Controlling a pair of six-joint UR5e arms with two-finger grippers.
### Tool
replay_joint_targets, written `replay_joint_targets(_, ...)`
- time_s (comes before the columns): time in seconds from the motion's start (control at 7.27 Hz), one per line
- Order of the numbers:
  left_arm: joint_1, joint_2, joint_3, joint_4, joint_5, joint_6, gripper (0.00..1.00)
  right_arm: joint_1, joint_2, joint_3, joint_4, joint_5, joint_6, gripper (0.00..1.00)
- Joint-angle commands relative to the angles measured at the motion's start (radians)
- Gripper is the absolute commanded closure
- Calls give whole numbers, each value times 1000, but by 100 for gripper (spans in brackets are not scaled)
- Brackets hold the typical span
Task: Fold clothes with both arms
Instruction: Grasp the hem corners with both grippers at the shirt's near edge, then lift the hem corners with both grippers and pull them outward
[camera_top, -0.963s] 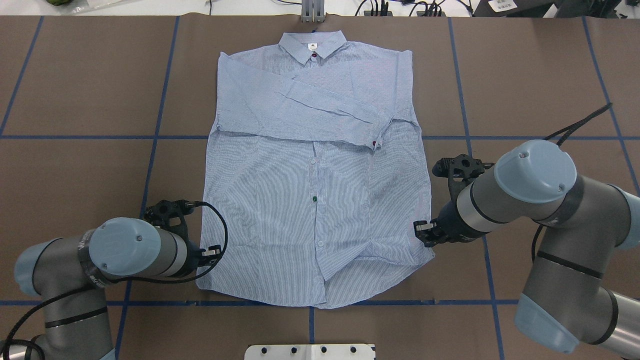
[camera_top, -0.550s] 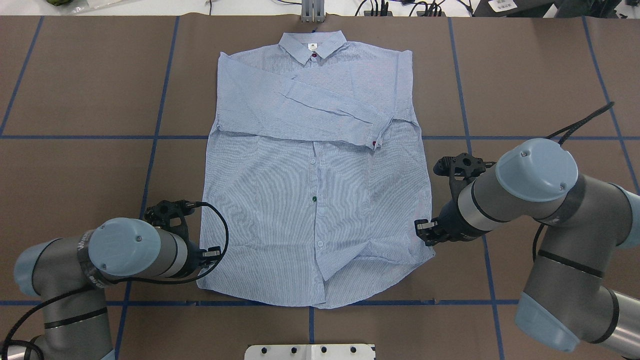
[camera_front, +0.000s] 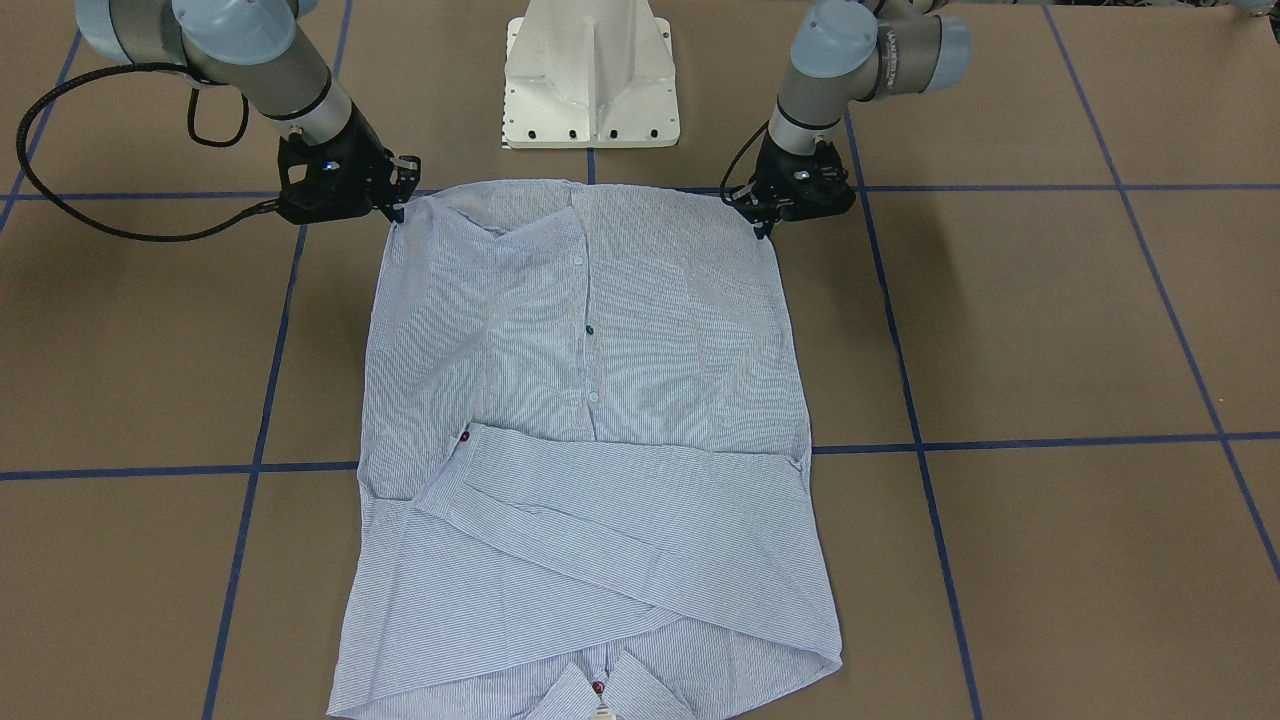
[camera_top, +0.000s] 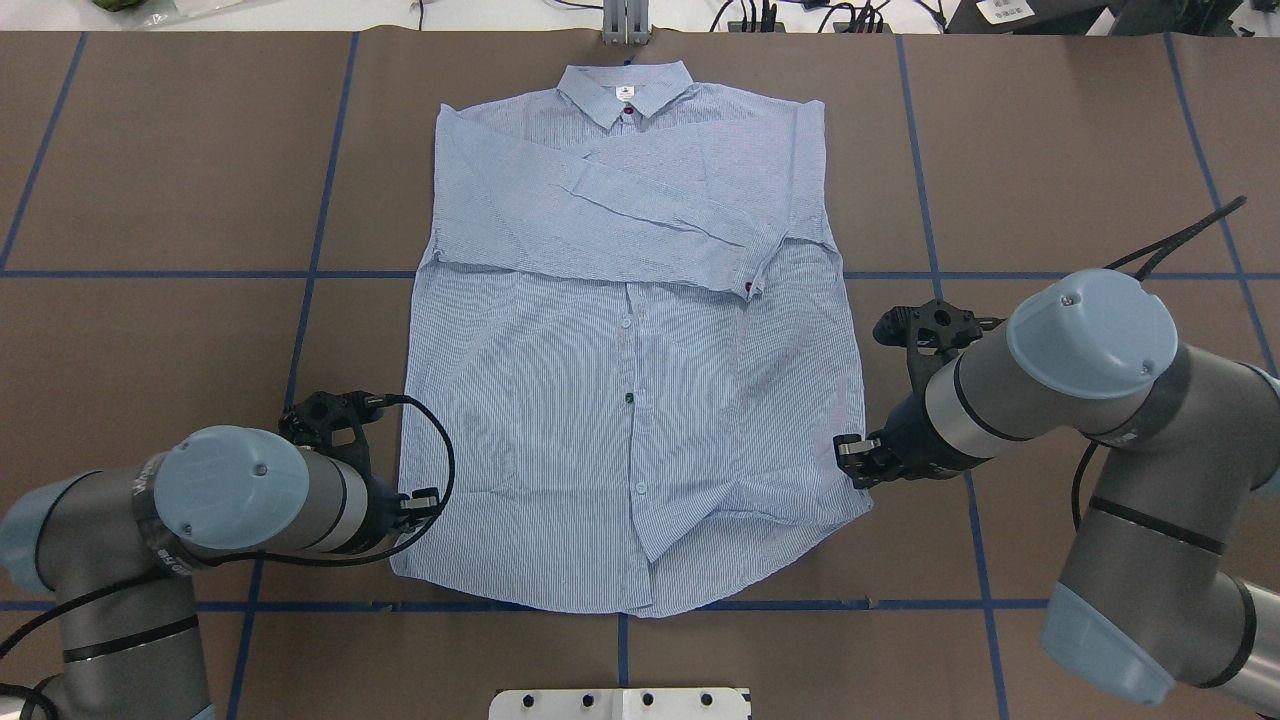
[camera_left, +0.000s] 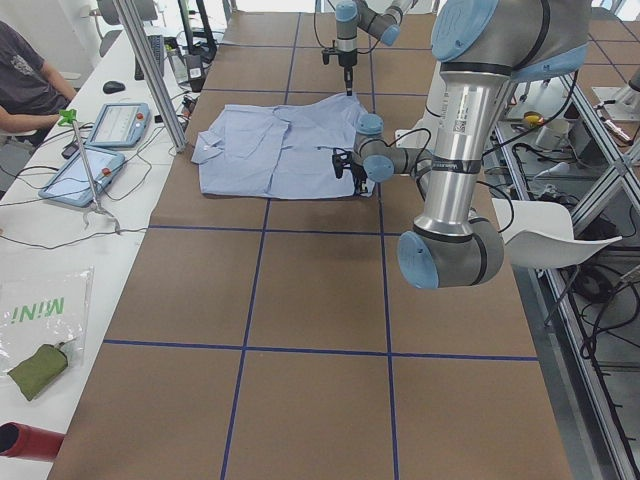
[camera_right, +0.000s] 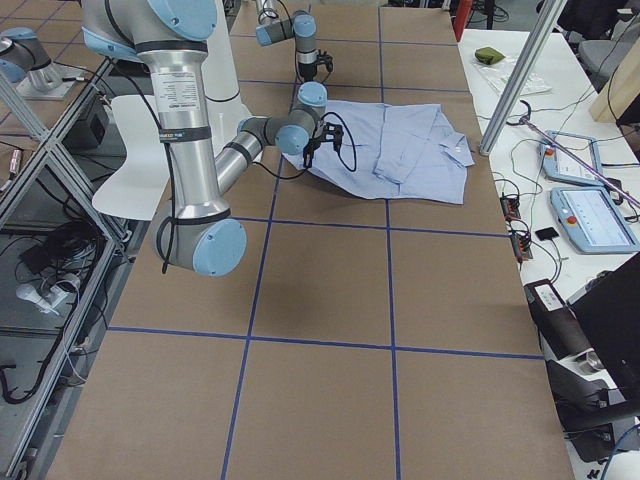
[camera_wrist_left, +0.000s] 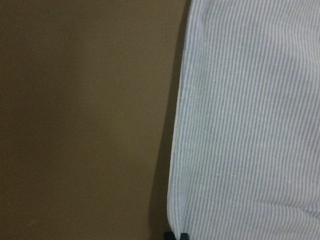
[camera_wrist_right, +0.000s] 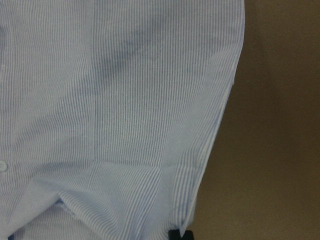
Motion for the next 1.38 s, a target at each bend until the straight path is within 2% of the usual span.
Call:
replay_joint_targets(0.0,-3,1,-107,110,-4,44,100,76,-7,21,0,103,0,100)
replay_joint_targets(0.69,-64,-1,-87,114,-2,198,100,101,-29,16,1,117,-9,100)
replay_joint_targets(1.24,-72,-11,-87,113,-7,212,100,118,-35,10,1,119,-15,100)
